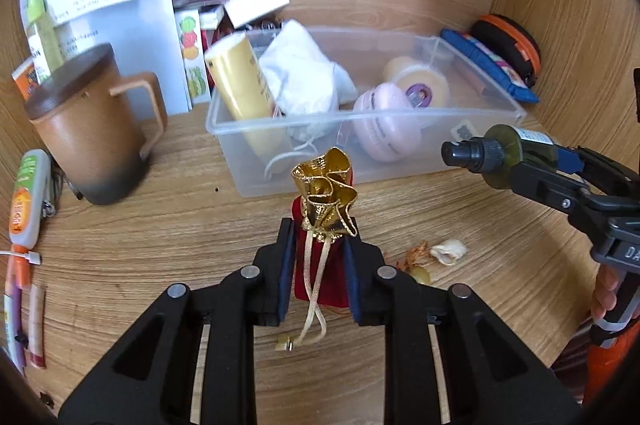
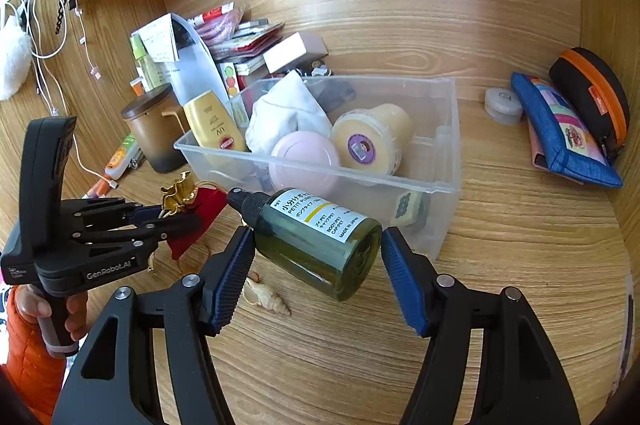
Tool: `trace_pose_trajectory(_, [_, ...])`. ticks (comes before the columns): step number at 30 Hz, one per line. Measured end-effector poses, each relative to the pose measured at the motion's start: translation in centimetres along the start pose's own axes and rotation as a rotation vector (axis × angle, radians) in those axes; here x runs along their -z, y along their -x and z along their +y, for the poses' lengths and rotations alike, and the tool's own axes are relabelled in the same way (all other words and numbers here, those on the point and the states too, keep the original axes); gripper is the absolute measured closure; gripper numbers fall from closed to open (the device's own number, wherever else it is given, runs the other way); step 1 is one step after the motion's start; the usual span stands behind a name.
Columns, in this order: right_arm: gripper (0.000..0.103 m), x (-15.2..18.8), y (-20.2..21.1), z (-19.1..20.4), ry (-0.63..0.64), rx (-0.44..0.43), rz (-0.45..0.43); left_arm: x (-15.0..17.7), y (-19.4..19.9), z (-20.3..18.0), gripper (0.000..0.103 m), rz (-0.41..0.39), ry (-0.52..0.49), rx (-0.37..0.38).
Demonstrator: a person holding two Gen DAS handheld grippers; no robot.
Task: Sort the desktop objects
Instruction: 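Grasp the green glass bottle with the right gripper while the left gripper grasps the red pouch, then carry the green bottle and red pouch over the bin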
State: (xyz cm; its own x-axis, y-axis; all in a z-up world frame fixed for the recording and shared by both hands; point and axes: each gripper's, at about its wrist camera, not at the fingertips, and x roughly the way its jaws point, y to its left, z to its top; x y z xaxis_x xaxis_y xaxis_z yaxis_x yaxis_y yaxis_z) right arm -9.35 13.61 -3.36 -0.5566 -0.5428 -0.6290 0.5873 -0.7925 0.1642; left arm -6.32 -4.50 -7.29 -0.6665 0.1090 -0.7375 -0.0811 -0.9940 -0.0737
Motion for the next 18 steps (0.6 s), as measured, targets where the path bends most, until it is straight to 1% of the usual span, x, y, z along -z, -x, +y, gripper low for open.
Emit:
trace_pose_trajectory(2, [0.041,-0.2,0.4,0.1,0.002,0.004,-0.013,-0.7,0.3,-0.9,0.081,-0.018,-0.004,-0.006])
trace_pose_trajectory(7, [0.041,-0.5,1.4,0.2,0.005,0.010,-0.035,-1.3,2.3,-1.6,0.081,-0.069,-0.011,-0.001])
trace_pose_trajectory(18, [0.041,-1.7,3.6,0.4,0.019,0.027,-0.090,-3.2,5.4,-1.7,0.081,-0.157,-0.009,0.007])
